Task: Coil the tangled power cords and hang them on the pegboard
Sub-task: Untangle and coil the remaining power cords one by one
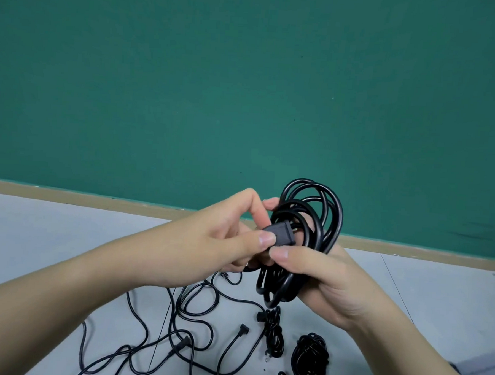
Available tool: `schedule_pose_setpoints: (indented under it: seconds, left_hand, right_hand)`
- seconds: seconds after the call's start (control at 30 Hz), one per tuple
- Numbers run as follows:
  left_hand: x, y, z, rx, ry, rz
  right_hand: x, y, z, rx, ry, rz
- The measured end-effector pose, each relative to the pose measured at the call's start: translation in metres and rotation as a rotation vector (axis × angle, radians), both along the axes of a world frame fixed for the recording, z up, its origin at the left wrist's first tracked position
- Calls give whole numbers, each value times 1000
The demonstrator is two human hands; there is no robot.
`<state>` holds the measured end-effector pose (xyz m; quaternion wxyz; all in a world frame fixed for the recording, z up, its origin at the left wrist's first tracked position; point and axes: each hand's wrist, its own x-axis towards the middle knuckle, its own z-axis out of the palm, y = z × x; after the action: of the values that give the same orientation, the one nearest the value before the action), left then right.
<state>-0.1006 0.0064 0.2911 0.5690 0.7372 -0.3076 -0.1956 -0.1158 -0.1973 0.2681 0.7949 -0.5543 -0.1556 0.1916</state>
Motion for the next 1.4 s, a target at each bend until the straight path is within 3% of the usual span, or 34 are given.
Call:
schedule_pose_setpoints:
  seconds: [0.3,0.47,0.67,0.97,1.23,1.4]
  left_hand:
    - [-5,-8,-6,60,-69,70]
    - [-11,-17,-4,29,-83,166]
    - [-11,-7,0,28,12,14]
    - [-16,-15,-3,230,-337,297]
    - [-14,-13,-5,83,-199,230]
    - [-13,-16,-4,59,-173,311]
  right_hand:
    - [-5,6,8,-109,-71,63]
    - [-6,9,12,-65,-57,51]
    - [-3,5,11,-64,-33,-29]
    - [2,10,8,-114,11,-145]
    - [-2,13,6,-102,35,-142]
    - [-3,14,6,-68,64,-151]
